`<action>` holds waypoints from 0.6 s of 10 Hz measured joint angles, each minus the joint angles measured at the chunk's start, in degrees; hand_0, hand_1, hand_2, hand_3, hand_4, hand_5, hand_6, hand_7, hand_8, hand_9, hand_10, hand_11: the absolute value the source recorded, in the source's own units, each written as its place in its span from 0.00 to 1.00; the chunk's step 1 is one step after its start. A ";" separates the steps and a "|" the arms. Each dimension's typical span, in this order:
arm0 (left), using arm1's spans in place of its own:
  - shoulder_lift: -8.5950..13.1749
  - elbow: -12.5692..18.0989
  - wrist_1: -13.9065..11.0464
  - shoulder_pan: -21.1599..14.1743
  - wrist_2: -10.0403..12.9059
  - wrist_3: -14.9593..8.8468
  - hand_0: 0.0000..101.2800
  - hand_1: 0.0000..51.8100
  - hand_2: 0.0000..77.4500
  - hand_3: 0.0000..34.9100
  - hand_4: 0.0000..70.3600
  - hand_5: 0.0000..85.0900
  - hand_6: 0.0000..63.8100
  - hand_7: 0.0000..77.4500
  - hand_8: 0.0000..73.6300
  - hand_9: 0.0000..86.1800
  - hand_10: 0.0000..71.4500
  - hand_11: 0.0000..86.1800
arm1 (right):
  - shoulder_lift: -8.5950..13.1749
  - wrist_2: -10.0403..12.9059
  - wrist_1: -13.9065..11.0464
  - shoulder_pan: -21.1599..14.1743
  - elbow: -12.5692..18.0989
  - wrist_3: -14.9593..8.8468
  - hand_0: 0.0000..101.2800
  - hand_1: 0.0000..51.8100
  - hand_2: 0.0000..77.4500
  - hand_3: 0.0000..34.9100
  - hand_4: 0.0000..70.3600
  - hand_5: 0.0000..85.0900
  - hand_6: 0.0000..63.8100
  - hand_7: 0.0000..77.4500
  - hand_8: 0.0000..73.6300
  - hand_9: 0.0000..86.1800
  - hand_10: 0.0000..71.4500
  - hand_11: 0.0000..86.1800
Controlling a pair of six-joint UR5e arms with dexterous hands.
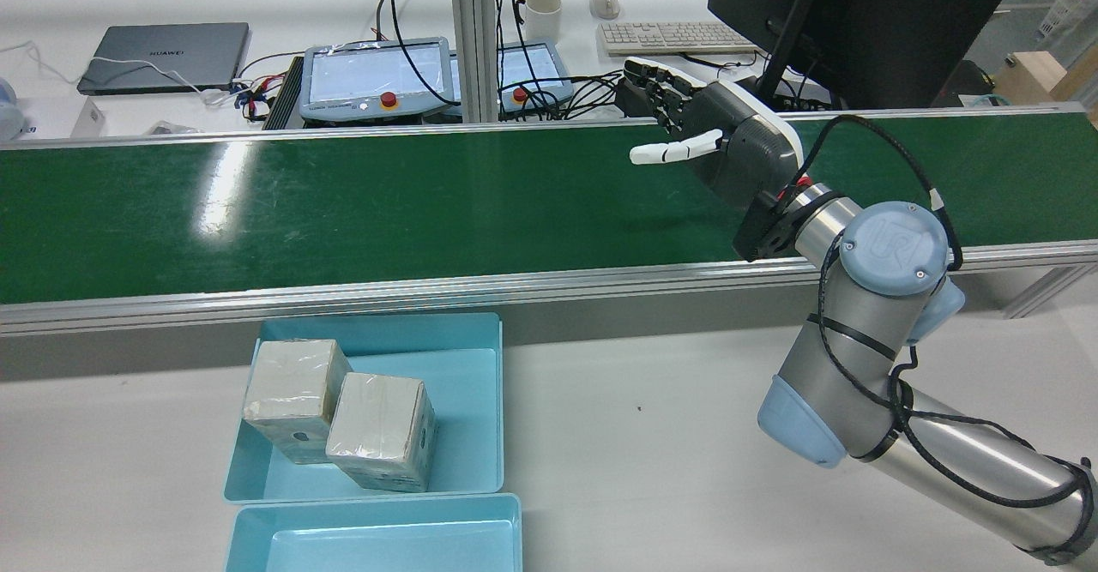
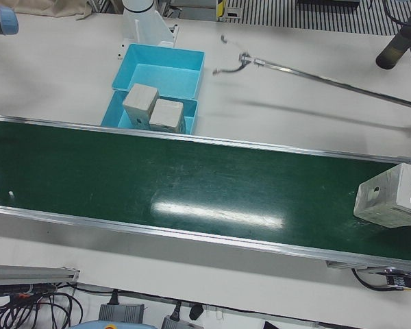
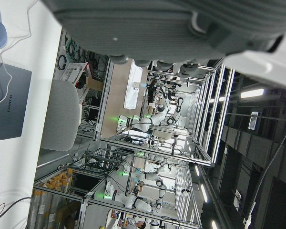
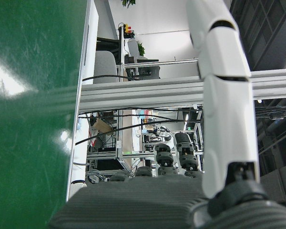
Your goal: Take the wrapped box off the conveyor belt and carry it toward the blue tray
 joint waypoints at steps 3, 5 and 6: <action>0.00 0.00 0.00 0.00 0.00 0.00 0.00 0.00 0.01 0.00 0.00 0.01 0.01 0.01 0.01 0.00 0.01 0.01 | -0.67 0.05 0.05 0.19 0.29 0.44 0.49 0.36 0.18 0.00 0.11 0.18 0.01 0.02 0.00 0.02 0.00 0.01; 0.00 0.00 0.00 0.00 0.00 0.00 0.00 0.00 0.01 0.00 0.00 0.01 0.01 0.01 0.01 0.01 0.01 0.01 | -1.62 0.15 0.12 0.22 0.47 0.63 0.49 0.33 0.17 0.00 0.09 0.18 0.01 0.01 0.00 0.03 0.00 0.01; 0.00 0.00 0.00 0.00 0.00 0.00 0.00 0.00 0.01 0.00 0.00 0.01 0.01 0.01 0.01 0.01 0.01 0.01 | -1.78 0.19 0.14 0.23 0.40 0.60 0.49 0.33 0.17 0.00 0.09 0.18 0.01 0.01 0.00 0.03 0.00 0.01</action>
